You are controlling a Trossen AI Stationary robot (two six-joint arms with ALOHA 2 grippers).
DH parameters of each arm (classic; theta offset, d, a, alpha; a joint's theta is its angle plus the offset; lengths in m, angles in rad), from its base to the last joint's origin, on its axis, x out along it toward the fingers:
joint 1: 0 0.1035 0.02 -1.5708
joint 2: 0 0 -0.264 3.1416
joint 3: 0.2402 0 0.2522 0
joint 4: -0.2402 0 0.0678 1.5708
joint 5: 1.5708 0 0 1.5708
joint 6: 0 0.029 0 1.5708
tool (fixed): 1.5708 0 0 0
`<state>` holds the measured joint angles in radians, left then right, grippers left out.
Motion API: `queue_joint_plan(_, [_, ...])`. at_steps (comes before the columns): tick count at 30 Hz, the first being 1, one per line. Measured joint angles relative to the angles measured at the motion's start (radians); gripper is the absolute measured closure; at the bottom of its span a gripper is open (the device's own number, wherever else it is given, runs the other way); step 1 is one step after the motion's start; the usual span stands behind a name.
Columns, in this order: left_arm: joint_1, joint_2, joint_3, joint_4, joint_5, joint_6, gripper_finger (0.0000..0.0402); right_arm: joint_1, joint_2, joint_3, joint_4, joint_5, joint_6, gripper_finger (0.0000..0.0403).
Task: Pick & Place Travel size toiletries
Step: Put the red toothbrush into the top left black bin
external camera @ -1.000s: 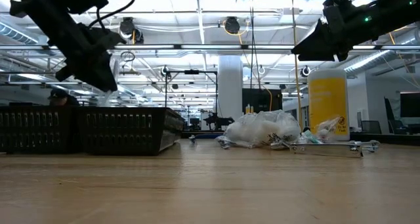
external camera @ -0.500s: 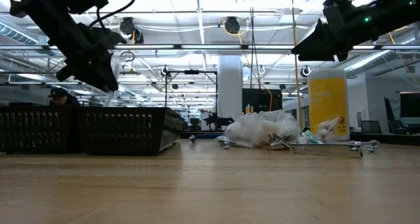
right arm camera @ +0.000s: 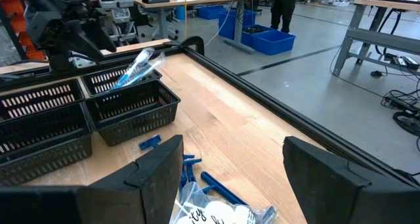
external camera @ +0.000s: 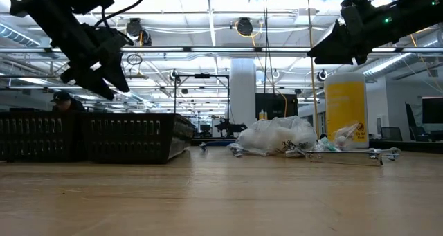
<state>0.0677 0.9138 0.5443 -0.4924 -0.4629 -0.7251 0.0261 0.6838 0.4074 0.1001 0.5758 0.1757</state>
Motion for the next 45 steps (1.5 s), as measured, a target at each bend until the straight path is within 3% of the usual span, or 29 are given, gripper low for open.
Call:
queue_joint_plan(9, [0.025,-0.018,0.108,0.068,-0.012,0.155,0.0076,0.001,0.031,0.0,0.0,-0.014,0.028,0.0156])
queue_joint_plan(16, [0.024,-0.009,0.116,0.327,-0.025,0.361,0.0073,0.002,0.211,0.0,-0.055,-0.266,0.026,0.0156])
queue_joint_plan(20, [0.024,0.009,0.116,0.339,-0.024,0.371,0.0073,0.002,0.302,0.0,-0.164,-0.34,0.117,0.0156])
queue_joint_plan(27, [0.024,0.077,0.116,0.355,-0.036,0.387,0.0077,0.002,0.404,0.0,-0.199,-0.322,0.081,0.0156])
queue_joint_plan(32, [0.024,0.143,0.115,0.351,-0.036,0.391,0.0087,0.002,0.426,-0.001,-0.198,-0.446,0.039,0.0156])
queue_joint_plan(40, [0.024,0.211,0.115,0.352,-0.035,0.412,0.0092,0.002,0.422,0.0,-0.18,-0.697,0.101,0.0156])
queue_joint_plan(45, [0.024,0.214,0.115,0.385,-0.035,0.447,0.0092,0.002,0.42,0.0,-0.197,-0.711,0.042,0.0156])
